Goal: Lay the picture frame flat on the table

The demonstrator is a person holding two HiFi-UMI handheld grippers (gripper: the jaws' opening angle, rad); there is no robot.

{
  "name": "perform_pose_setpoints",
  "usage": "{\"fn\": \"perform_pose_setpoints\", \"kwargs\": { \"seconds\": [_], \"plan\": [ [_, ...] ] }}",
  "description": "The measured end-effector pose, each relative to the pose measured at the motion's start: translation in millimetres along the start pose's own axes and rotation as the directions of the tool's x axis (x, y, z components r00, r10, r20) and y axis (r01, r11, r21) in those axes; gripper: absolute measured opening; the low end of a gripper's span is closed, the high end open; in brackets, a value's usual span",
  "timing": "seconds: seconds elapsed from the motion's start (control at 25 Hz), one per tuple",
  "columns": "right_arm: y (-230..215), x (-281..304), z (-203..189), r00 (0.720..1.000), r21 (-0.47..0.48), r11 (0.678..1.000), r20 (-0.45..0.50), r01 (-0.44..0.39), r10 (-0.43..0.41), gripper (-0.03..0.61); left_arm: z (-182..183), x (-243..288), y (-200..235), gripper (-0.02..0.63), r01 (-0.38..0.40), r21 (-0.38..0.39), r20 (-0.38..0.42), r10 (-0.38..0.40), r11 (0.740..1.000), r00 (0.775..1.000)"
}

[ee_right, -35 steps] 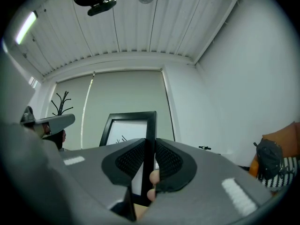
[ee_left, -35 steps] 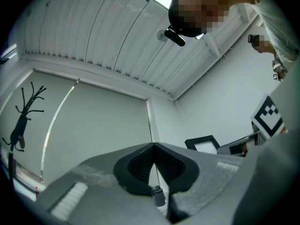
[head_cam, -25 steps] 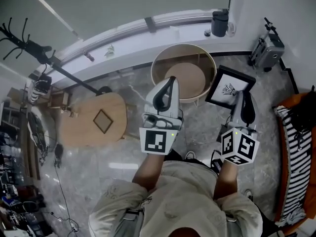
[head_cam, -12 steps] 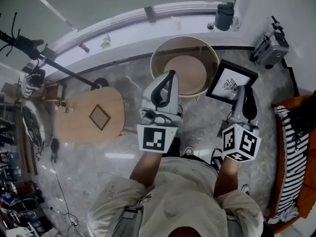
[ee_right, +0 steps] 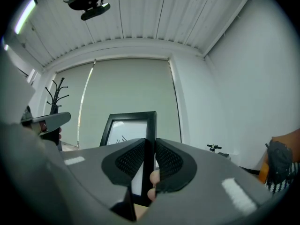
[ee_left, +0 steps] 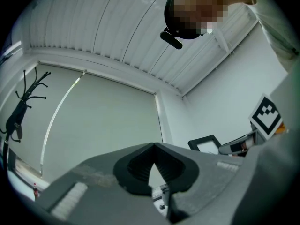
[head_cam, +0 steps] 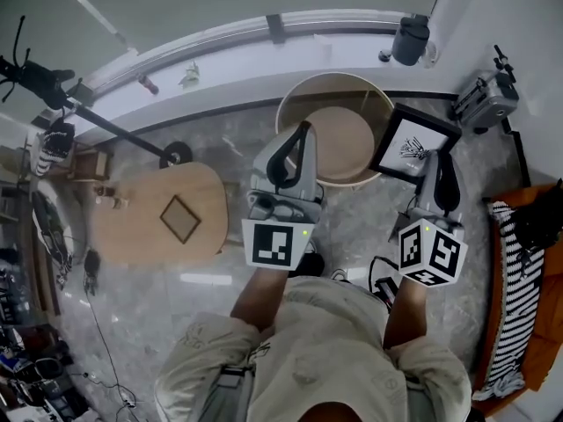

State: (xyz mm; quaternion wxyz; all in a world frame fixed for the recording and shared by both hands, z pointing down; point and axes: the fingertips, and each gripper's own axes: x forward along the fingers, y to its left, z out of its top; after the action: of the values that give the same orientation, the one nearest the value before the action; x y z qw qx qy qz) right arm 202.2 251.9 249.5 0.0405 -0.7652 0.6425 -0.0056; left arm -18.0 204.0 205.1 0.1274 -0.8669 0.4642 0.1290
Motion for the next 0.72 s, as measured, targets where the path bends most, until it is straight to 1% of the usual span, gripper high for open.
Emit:
{"fn": "perform_pose_setpoints", "kwargs": {
  "seconds": [0.2, 0.4, 0.56, 0.72],
  "plan": [
    [27, 19, 5, 1.000, -0.024, 1.000, 0.007, 0.012, -0.012, 0.072, -4, 6, 36, 0.003, -0.003, -0.019, 0.014, 0.004, 1.000, 1.000],
    [47, 33, 9, 1.000, -0.047, 0.999, 0.015, 0.025, -0.024, 0.072, -8, 11, 63, 0.003, -0.002, -0.036, 0.029, 0.003, 0.999, 1.000],
    [58, 42, 8, 1.000, -0.066, 0.997, 0.014, 0.027, -0.026, 0.072, -14, 13, 82, 0.003, -0.014, -0.048, 0.035, 0.016, 0.999, 0.999],
    [61, 56, 4, 0.999, -0.062, 0.998, 0.009, 0.031, -0.031, 0.072, -22, 20, 93, 0.003, -0.023, -0.051, 0.033, 0.025, 0.998, 0.999]
  ]
}}
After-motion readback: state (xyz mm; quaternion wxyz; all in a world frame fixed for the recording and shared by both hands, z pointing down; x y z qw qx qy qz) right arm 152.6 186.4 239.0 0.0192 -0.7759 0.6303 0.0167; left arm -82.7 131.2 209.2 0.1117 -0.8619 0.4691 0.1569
